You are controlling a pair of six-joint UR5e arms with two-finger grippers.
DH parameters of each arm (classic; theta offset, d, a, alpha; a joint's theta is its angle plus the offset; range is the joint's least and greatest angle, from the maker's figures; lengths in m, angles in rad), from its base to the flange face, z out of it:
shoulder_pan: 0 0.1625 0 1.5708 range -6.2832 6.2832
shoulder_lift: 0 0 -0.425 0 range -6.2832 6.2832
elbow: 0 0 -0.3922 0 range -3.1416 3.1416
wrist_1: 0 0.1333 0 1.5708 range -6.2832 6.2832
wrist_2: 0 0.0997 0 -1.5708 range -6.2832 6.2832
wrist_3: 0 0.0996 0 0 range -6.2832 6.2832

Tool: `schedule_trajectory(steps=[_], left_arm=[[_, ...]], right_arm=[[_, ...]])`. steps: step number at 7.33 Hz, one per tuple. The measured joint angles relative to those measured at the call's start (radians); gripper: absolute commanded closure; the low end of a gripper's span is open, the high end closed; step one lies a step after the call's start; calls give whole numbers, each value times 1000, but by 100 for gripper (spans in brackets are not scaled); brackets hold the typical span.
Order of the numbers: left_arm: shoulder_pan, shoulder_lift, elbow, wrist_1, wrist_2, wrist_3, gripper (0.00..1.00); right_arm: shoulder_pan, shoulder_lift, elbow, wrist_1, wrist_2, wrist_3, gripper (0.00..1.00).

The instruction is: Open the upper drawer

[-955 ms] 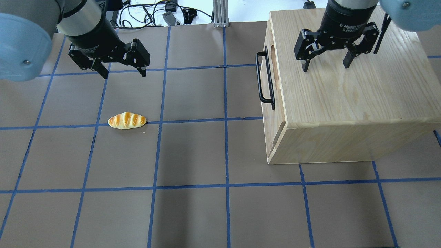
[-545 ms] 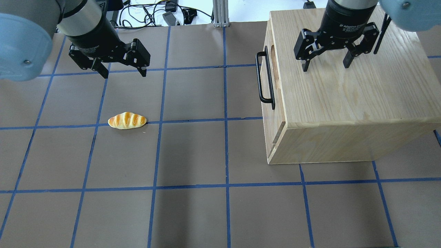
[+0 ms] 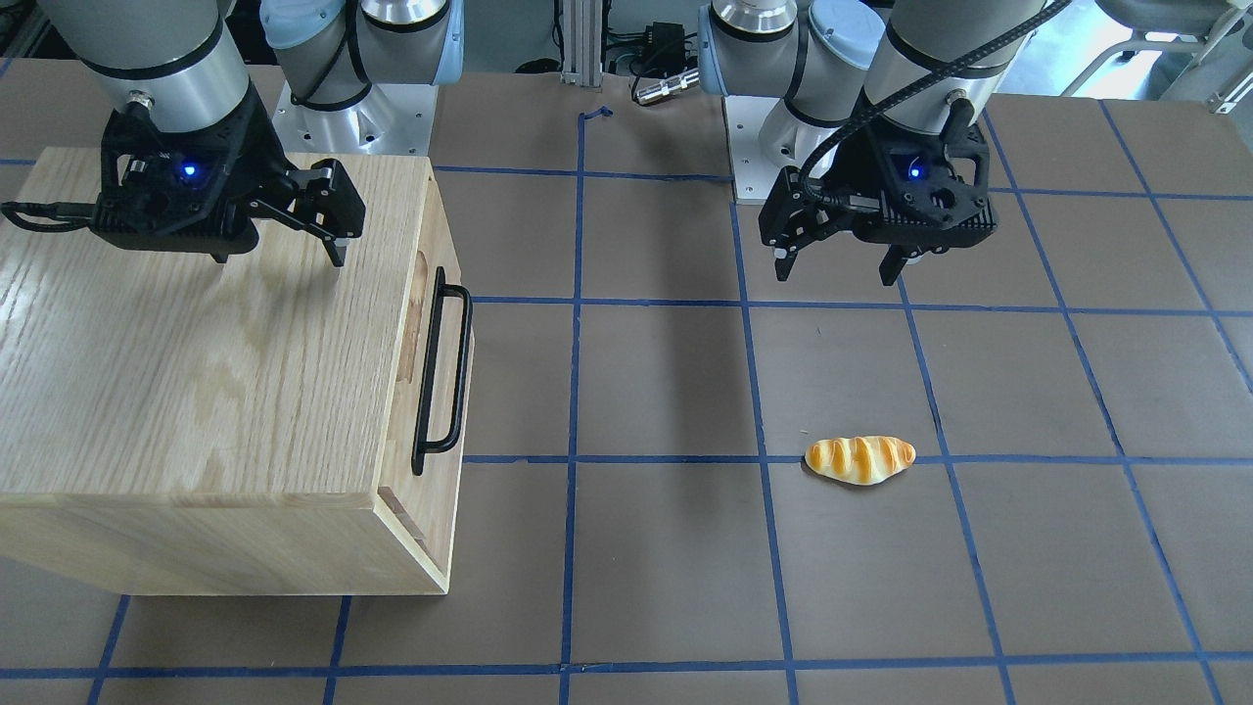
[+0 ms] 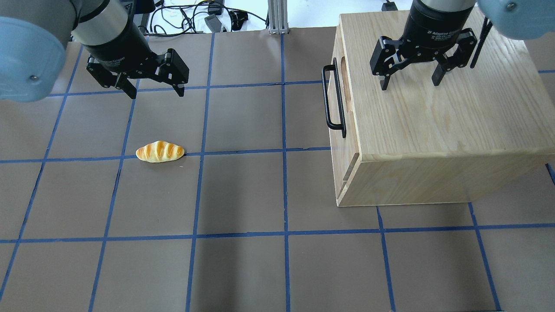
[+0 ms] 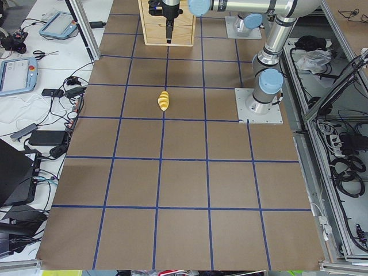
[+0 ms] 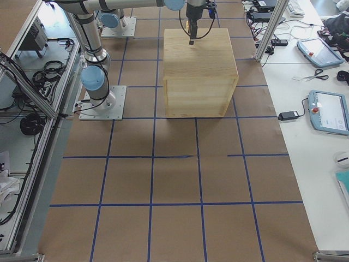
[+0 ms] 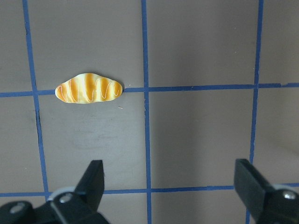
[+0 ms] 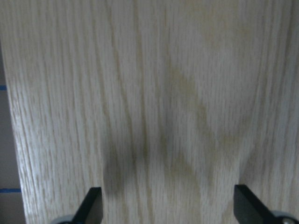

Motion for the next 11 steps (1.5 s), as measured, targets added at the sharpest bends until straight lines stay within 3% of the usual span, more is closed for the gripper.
schedule_trajectory(steps=[5, 7, 11], left_arm=[[-7, -25, -6, 23, -54, -79, 0], [-50, -69, -3, 128, -128, -228, 0], [-240, -194, 5, 349, -239, -470, 0]], right_arm=[[0, 0, 0, 0, 0, -1, 0], [-1, 0, 0, 0, 0, -1, 0], [0, 0, 0, 0, 0, 0, 0]])
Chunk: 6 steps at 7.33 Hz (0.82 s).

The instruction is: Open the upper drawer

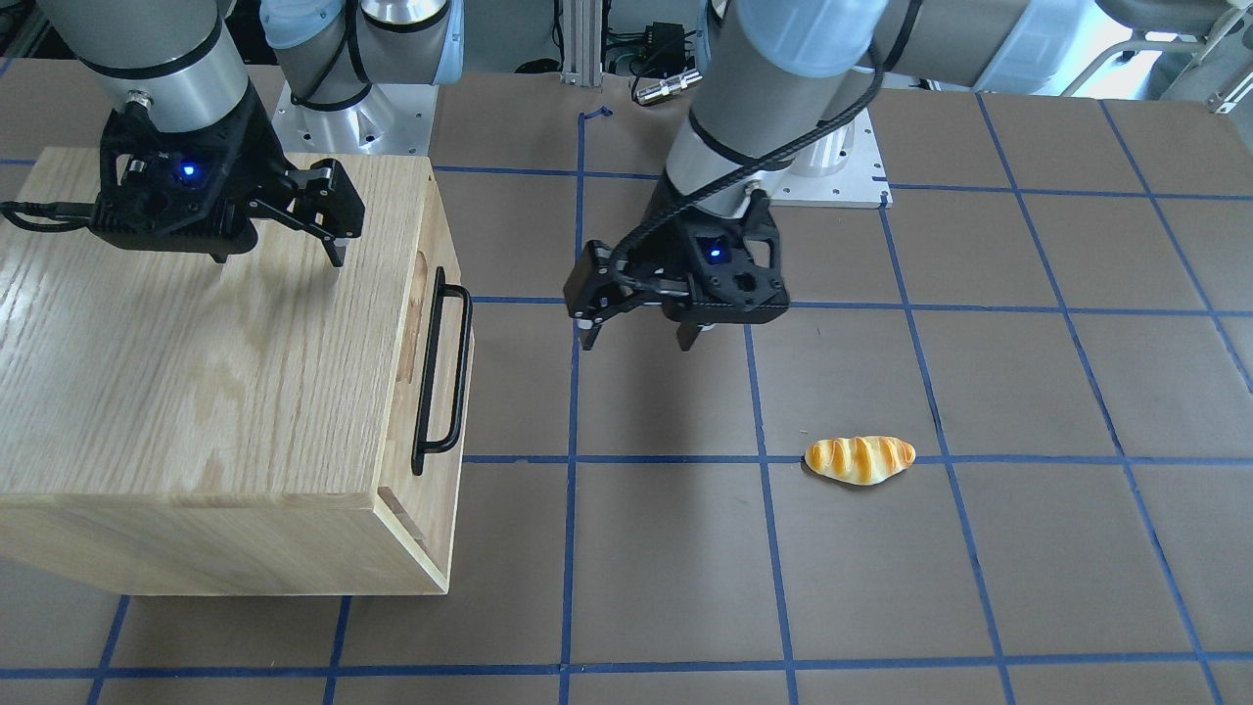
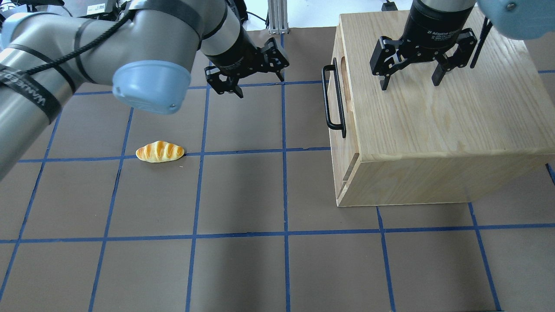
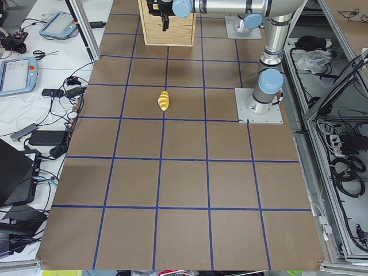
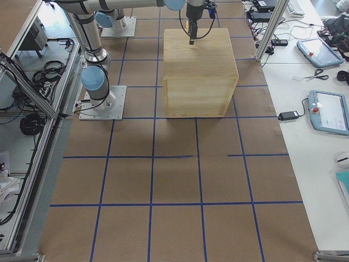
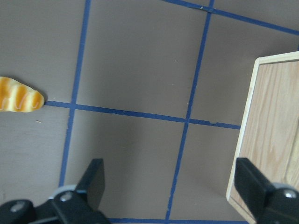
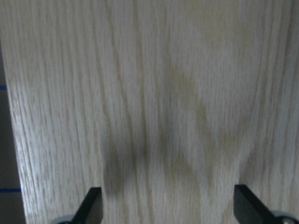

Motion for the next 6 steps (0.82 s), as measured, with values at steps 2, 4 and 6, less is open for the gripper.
schedule_trajectory(steps=[2, 4, 6], left_arm=[[-29, -22, 0, 33, -64, -18, 0], [-34, -45, 0, 47, -82, -17, 0], [-47, -81, -2, 91, -110, -28, 0]], right_arm=[[0, 0, 0, 0, 0, 0, 0], [0, 0, 0, 0, 0, -1, 0], [0, 0, 0, 0, 0, -1, 0]])
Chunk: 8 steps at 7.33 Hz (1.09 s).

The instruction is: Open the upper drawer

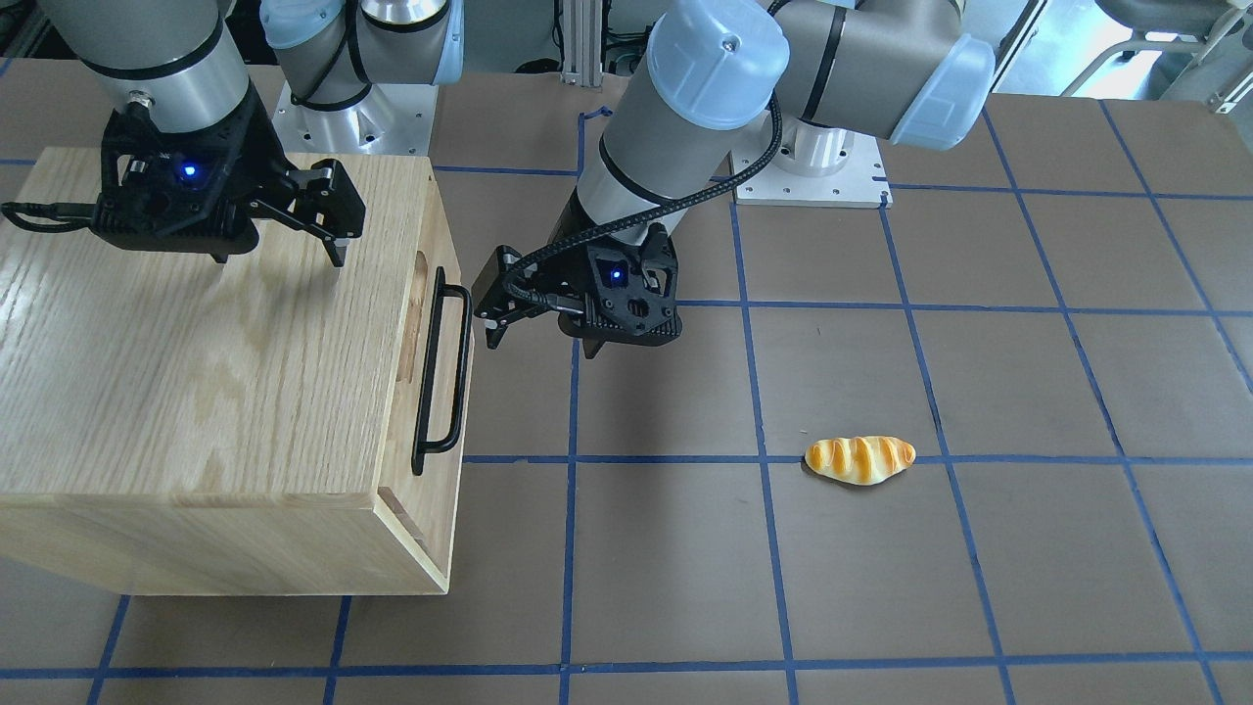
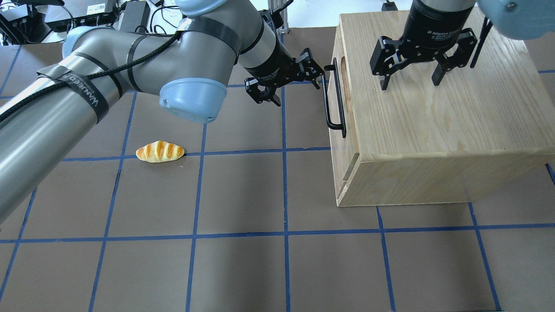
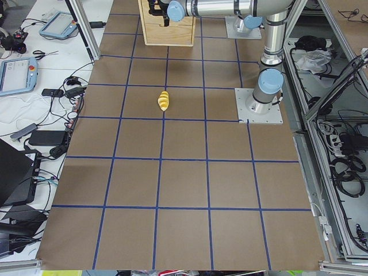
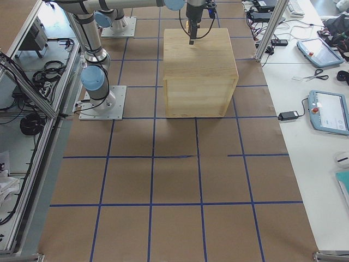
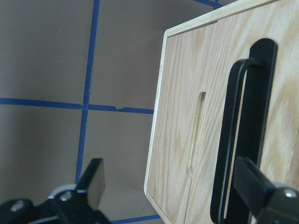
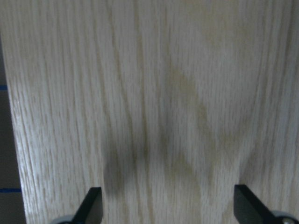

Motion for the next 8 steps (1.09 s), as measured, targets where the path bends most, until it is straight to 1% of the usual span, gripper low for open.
schedule_trajectory(steps=[4, 8], left_arm=[[-35, -42, 2, 43, -12, -43, 0], [-35, -60, 5, 48, 0, -22, 0]], right_arm=[[0, 0, 0, 0, 0, 1, 0], [0, 0, 0, 0, 0, 0, 0]])
